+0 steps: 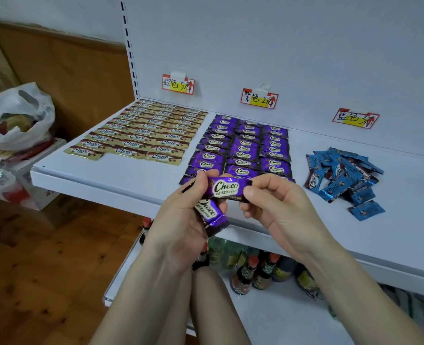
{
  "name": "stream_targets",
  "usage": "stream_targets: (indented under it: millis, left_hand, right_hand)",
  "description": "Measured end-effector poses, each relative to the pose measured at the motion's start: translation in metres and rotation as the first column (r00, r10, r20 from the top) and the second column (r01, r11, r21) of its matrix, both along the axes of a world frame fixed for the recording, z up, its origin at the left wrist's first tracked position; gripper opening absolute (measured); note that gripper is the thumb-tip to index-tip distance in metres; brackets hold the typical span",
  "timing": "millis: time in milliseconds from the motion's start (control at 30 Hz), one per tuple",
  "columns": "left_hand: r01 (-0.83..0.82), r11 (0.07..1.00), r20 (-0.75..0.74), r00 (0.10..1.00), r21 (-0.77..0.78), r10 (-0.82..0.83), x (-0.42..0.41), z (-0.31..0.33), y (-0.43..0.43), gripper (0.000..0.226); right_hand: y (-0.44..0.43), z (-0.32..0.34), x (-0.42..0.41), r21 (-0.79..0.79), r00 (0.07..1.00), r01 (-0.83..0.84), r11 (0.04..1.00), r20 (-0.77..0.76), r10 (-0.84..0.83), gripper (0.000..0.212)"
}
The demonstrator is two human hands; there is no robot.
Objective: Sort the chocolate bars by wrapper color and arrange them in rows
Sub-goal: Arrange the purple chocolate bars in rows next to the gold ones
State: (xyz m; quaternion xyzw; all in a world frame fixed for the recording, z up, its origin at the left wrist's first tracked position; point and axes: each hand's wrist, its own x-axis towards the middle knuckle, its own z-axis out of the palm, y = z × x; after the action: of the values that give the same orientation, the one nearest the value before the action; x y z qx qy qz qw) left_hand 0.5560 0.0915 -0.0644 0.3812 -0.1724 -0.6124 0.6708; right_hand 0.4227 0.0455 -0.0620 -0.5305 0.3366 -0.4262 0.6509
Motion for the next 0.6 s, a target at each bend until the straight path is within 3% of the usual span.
stream_targets:
  millis: [200,300,467,533,600]
  left_hand:
    - [-0.164,0.983,0.347,0.92,-0.082,0.183,0.001,-0.01,0.002,0.016]
    - [-0.178,0.982,0.386,0.903,-0.066,0.189,-0.002,-0.011,0.004,0.012]
    - [-0.249,0.967,0.421,0.873,-0.049,0.246,-0.003,-0.014,0.001,0.01]
    - [-0.245,0.969,0.425,0.874,-0.028,0.234,-0.002,-0.015,0.0,0.01]
    - [-0.233,0.972,0.436,0.874,-0.008,0.213,-0.002,-0.018,-0.001,0.01]
  right_hand:
    - [-0.001,-0.003,-0.007,-0.112,0.985,0.01,0.994,-0.169,-0.029,0.013]
    - [-0.001,-0.003,-0.005,-0.128,0.978,-0.032,0.991,-0.211,0.004,0.031]
    - [-0.005,-0.008,-0.004,-0.141,0.976,0.017,0.99,-0.212,-0.046,0.013]
    - [-0.005,-0.01,-0.006,-0.236,0.963,0.003,0.972,-0.262,-0.066,0.012]
    - [-0.003,-0.014,-0.009,-0.446,0.916,-0.05,0.894,-0.377,-0.137,0.014]
